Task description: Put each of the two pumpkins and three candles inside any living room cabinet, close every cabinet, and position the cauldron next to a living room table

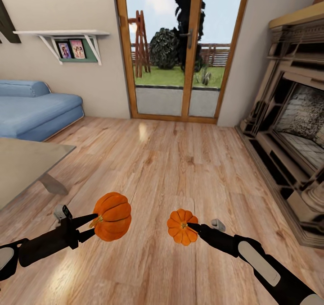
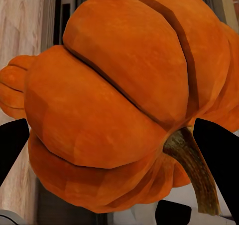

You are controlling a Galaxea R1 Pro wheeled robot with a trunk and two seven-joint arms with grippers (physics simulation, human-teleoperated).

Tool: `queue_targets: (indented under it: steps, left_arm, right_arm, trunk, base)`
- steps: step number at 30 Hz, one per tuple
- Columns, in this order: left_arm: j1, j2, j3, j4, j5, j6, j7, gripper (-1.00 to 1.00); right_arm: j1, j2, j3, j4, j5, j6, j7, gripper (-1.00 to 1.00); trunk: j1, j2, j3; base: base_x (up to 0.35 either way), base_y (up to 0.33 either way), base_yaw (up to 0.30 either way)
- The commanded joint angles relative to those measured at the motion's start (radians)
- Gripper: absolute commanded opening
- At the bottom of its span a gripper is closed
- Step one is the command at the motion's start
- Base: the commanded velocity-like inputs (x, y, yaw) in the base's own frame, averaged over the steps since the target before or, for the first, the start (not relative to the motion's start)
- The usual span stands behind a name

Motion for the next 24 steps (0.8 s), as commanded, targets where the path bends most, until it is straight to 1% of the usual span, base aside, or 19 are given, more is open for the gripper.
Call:
queue_targets:
  steps: [1,24]
  left_arm:
    - [-0.001,0.001,-0.001,0.001,-0.003,0.001,-0.007,-1.00]
    - [-0.001,0.001,-0.002,0.001,-0.003,0.001,-0.007,-1.00]
  right_arm:
    - [-0.001,-0.001,0.002,0.000,-0.004,0.001,0.002,-1.00]
    - [-0.001,-0.001,0.003,0.000,-0.003,-0.006,0.001,-1.00]
  trunk:
    - [-0.004,0.007,0.001]
    - [-0.092,0.168,0.035]
  base:
    - [0.000,0.000,0.000]
    - [0.000,0.000,0.000]
